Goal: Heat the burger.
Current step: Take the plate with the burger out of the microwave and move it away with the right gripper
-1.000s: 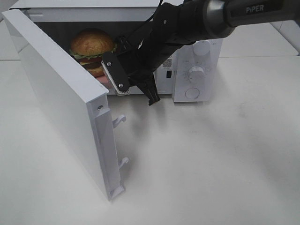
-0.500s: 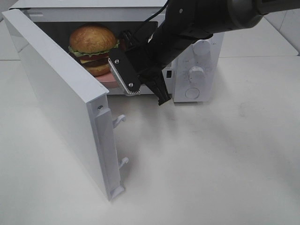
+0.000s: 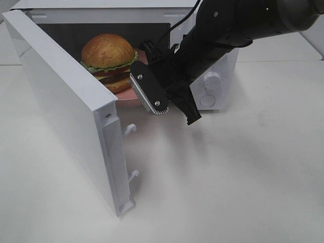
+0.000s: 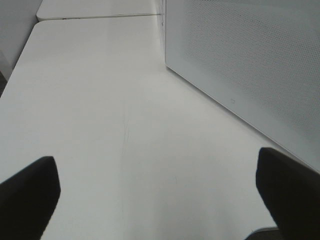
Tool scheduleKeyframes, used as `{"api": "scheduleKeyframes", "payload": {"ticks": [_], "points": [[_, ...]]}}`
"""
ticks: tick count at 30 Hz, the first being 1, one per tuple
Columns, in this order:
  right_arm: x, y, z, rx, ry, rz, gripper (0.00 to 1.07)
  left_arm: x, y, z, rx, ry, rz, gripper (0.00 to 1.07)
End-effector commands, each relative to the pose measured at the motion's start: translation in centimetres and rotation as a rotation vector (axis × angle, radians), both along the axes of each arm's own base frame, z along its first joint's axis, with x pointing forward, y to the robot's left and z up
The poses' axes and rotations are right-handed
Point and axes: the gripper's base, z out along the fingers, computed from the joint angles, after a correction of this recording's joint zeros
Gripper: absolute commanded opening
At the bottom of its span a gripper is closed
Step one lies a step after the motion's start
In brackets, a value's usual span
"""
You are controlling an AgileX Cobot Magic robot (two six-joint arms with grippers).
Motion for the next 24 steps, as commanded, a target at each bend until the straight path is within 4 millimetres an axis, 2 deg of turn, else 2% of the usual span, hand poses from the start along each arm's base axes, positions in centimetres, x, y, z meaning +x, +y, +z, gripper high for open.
{"api": "scheduleKeyframes", "payload": {"ticks": [1, 6, 15, 24], "points": [[-0.6, -0.8, 1.7, 0.036, -0.075, -0.020, 0.00, 0.0, 0.0, 0.1, -0.009, -0.018, 0.003, 1.00], [-1.8, -1.6, 1.9, 0.030, -0.074, -0.021, 0.00, 0.0, 0.0, 0.1, -0.009, -0.018, 0.003, 1.00], [-5.3, -4.0, 1.9, 0.014, -0.056, -0.027, 0.00, 0.0, 0.0, 0.1, -0.009, -0.018, 0.003, 1.00], [-7.8, -5.6, 2.3, 0.019, -0.073, -0.036, 0.00, 0.0, 0.0, 0.1, -0.009, -0.018, 0.003, 1.00]]}}
